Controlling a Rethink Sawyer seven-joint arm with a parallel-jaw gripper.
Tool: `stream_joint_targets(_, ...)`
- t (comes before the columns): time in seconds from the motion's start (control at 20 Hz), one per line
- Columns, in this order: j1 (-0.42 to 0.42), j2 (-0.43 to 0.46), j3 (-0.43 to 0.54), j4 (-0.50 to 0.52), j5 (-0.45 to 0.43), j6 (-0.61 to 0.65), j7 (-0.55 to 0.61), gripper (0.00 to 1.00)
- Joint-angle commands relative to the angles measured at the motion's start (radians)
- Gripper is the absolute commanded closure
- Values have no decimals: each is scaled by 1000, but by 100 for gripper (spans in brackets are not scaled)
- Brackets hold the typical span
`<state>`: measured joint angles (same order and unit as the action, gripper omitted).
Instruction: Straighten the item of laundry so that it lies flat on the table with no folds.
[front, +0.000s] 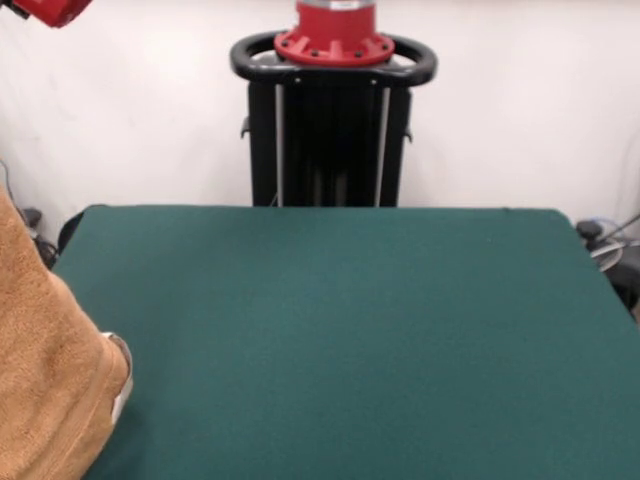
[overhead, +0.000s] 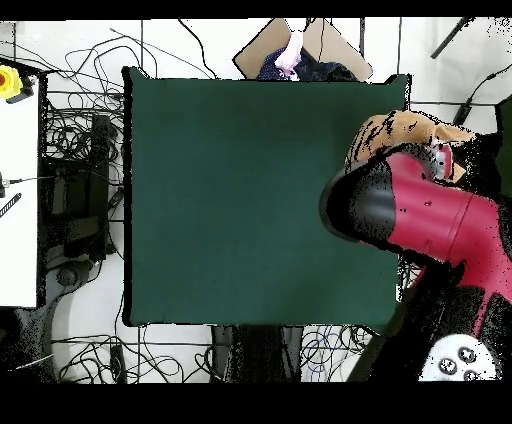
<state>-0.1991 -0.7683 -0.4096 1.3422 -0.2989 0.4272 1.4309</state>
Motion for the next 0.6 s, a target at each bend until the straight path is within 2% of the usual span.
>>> stream_joint_targets(0.05, 12, 43, 85, 18, -40, -65, 98, 100)
stream_joint_targets(0.35, 90, 112, -11, 93, -39, -223, 269, 100)
stream_joint_targets(0.6, 165, 175, -95, 149, 23, -308, 358, 100)
